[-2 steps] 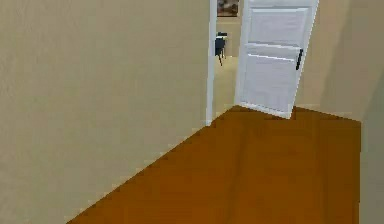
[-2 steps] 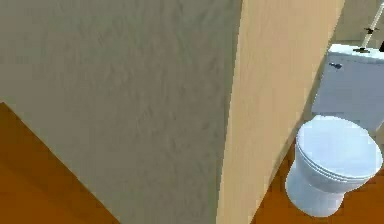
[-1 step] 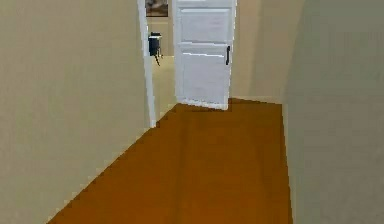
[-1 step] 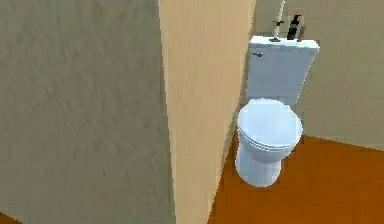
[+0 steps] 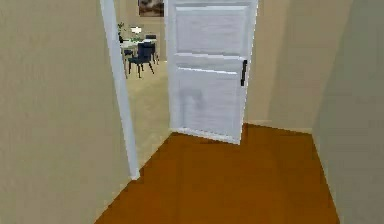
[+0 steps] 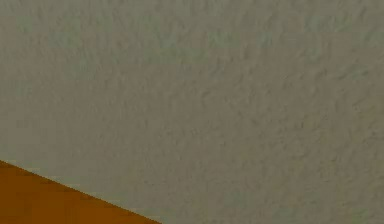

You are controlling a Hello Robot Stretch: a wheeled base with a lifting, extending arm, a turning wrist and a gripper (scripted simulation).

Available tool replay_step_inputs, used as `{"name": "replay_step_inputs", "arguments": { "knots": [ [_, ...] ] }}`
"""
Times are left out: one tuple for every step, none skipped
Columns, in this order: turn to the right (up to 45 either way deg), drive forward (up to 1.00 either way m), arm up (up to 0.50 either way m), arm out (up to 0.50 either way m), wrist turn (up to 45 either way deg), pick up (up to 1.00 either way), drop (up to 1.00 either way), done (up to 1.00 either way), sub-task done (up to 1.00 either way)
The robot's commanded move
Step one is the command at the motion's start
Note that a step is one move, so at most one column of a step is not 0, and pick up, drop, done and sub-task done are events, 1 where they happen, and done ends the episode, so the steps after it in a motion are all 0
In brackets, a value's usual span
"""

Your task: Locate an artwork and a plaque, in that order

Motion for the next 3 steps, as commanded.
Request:
{"name": "replay_step_inputs", "arguments": {
  "knots": [
    [0.0, 1.0, 0.0, 0.0, 0.0, 0.0, 0.0, 0.0, 0.0],
    [6.0, 0.0, 0.0, 0.0, 0.0, 0.0, 0.0, 0.0, 0.0],
    [0.0, 0.45, 0.0, 0.0, 0.0, 0.0, 0.0, 0.0, 0.0]
  ]
}}
